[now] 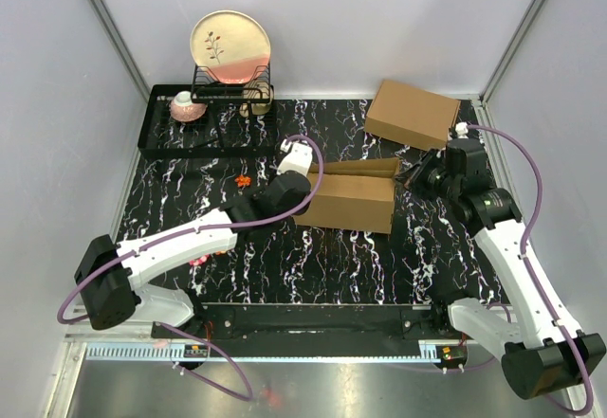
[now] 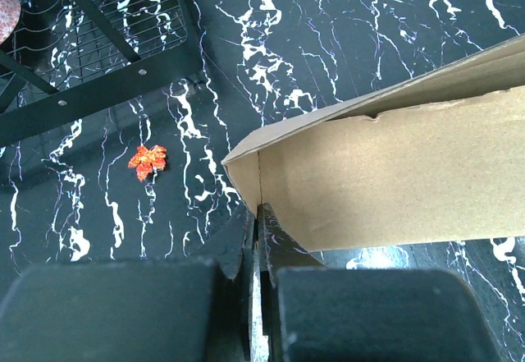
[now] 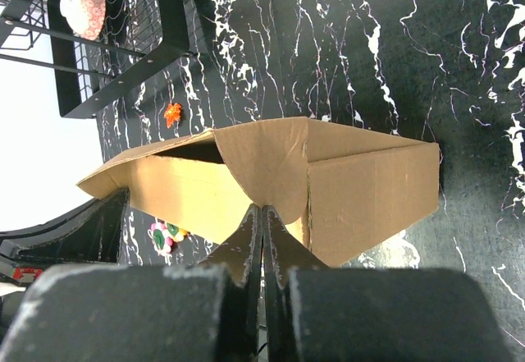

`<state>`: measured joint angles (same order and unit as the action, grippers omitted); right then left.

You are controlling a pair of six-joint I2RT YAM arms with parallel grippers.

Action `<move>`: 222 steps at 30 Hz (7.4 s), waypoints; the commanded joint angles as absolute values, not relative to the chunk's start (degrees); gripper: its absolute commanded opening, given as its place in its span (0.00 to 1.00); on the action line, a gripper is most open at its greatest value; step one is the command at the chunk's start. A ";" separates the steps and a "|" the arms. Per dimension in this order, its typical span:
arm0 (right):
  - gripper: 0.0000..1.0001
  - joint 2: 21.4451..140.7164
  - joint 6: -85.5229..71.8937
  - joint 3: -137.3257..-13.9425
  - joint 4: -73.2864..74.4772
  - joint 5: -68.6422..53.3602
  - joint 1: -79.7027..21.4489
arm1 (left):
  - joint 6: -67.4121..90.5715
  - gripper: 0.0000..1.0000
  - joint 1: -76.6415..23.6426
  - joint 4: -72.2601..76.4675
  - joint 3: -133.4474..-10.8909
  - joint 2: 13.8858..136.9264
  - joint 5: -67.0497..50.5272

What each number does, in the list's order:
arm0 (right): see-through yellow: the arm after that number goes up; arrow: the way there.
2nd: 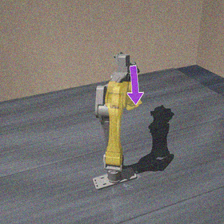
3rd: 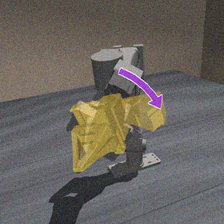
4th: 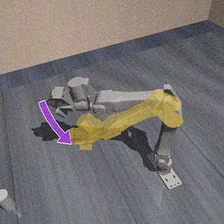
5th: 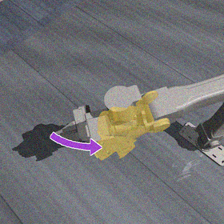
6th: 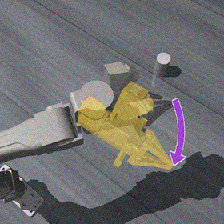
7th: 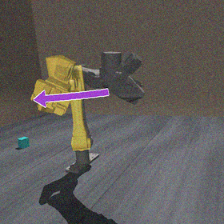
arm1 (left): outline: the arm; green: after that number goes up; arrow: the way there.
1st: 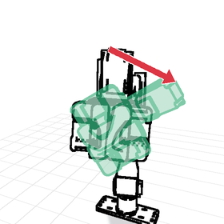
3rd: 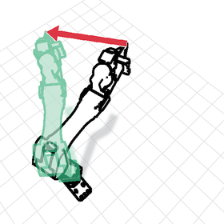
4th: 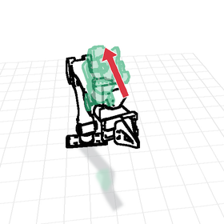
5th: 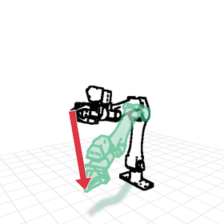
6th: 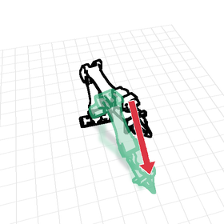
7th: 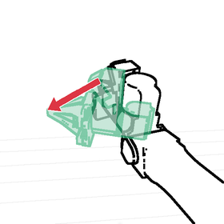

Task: Fold the paper box

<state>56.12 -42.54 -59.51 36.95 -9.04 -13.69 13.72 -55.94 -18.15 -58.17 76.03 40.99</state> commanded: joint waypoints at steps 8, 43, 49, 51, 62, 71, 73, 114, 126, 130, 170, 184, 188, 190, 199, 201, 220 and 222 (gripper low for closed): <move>0.00 51.51 -39.73 -54.15 35.07 -6.95 -13.62 | 13.01 0.00 -56.25 -25.05 -58.89 77.78 39.55; 0.00 43.77 -37.88 -39.38 37.35 -5.71 -13.54 | 19.25 0.00 -56.25 -25.58 -55.38 75.59 37.79; 0.00 43.77 -39.20 -36.74 36.65 -7.12 -13.71 | 21.97 0.00 -56.25 -25.31 -53.18 75.15 35.86; 0.00 44.03 -39.37 -36.21 36.65 -7.56 -13.71 | 22.67 0.00 -56.25 -24.96 -52.65 75.06 34.98; 0.38 38.94 -39.29 -42.18 38.93 -4.67 -13.71 | 20.57 0.00 -56.34 -25.31 -54.14 75.59 36.12; 0.54 38.58 -35.69 -50.26 41.04 -3.25 -13.62 | 20.21 0.00 -56.87 -25.84 -54.32 76.03 37.70; 0.54 38.76 -35.16 -50.97 40.61 -3.43 -13.71 | 20.13 0.00 -56.95 -26.10 -54.49 76.20 37.79; 0.12 53.09 -31.46 -53.44 28.21 -5.98 -13.71 | 19.60 0.00 -57.83 -26.54 -56.51 78.40 38.94; 0.00 50.71 -32.17 -48.52 28.21 -5.71 -13.80 | 21.97 0.00 -57.92 -25.93 -55.90 77.35 38.23; 0.00 48.79 -32.52 -45.54 29.26 -5.01 -13.71 | 22.94 0.00 -57.92 -25.23 -54.67 76.38 38.06; 0.00 48.25 -34.10 -43.06 38.49 5.70 -14.24 | 26.98 0.00 -57.92 -22.15 -50.27 73.21 37.53; 0.00 45.35 -39.72 -35.86 35.60 8.35 -19.25 | 31.20 0.00 -57.92 -16.36 -44.39 70.06 37.88; 0.00 46.31 -40.43 -35.33 35.33 9.40 -20.13 | 32.34 0.00 -58.01 -14.94 -42.98 69.17 38.76; 0.00 46.67 -41.39 -35.33 35.59 10.37 -20.65 | 33.04 0.00 -57.92 -14.94 -42.72 69.34 38.76; 0.00 47.20 -50.00 -34.55 41.57 15.03 -22.94 | 34.54 0.00 -57.92 -13.89 -40.96 68.29 38.76; 0.00 47.11 -52.37 -33.14 42.01 14.33 -23.55 | 34.54 0.00 -58.01 -13.19 -40.17 67.68 38.76; 0.07 40.53 -58.89 -31.71 46.84 15.64 -24.79 | 34.81 0.00 -58.27 -10.98 -37.79 68.12 37.18; 0.21 39.56 -58.45 -33.13 46.94 15.91 -24.79 | 33.93 0.00 -58.27 -12.03 -38.49 68.20 38.23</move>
<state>39.48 -61.67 -34.85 23.86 13.37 -24.29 34.54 -57.65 0.25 -41.12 64.99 41.45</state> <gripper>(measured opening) 0.126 0.007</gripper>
